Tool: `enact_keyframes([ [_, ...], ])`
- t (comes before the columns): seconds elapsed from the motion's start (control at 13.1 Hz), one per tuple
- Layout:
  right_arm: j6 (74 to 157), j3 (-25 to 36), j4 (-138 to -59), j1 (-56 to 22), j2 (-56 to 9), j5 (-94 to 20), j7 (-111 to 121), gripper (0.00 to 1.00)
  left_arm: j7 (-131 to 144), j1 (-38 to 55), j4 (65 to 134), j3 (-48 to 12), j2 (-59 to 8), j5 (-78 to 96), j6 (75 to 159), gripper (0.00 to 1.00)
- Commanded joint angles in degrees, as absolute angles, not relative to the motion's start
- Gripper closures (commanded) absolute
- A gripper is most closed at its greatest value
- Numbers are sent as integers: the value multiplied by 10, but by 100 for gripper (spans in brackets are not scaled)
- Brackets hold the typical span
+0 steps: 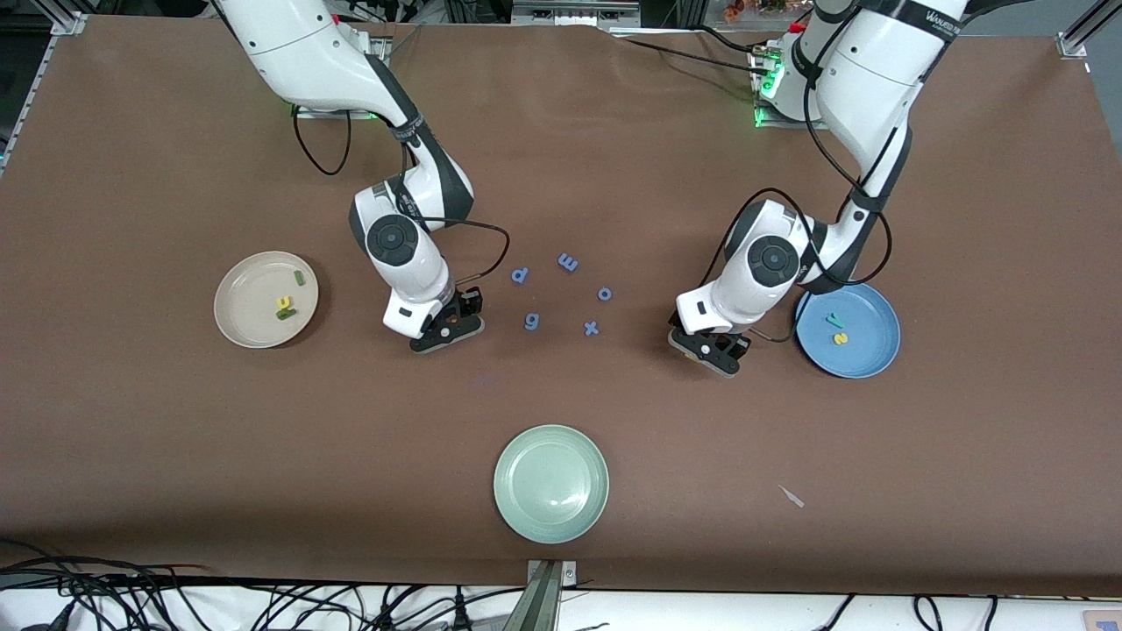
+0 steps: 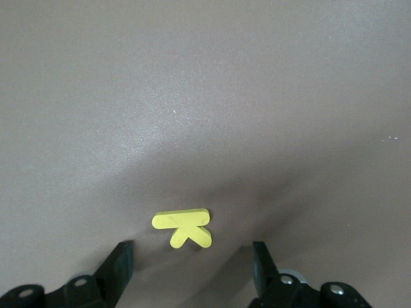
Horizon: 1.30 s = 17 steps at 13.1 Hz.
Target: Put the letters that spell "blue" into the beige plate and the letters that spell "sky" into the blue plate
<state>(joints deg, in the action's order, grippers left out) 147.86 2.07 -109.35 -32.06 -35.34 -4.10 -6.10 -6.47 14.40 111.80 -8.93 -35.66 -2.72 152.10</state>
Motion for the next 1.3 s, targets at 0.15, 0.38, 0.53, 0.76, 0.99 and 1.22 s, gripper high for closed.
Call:
enact_keyframes([
  [0.15, 1479, 24, -1093, -335, -363, -47, -85, 76, -63, 144, 1107, -88, -359, -40, 1520, 23],
  [0.38, 1396, 46, -1076, -315, -323, -46, -41, 80, -60, 145, 1099, -88, -368, -40, 1521, 23],
  [0.53, 1326, 81, -1070, -308, -287, -47, 11, 80, -59, 145, 1096, -88, -370, -39, 1521, 23],
  [0.76, 1250, 154, -1091, -308, -249, -47, 74, 80, -58, 145, 1080, -88, -381, -39, 1521, 25],
  [0.99, 1202, 245, -1109, -308, -236, -47, 149, 80, -59, 146, 1080, -88, -385, -40, 1522, 36],
  [1.22, 1201, 272, -1128, -291, -257, -47, 147, 80, -59, 146, 1080, -87, -385, -40, 1522, 45],
])
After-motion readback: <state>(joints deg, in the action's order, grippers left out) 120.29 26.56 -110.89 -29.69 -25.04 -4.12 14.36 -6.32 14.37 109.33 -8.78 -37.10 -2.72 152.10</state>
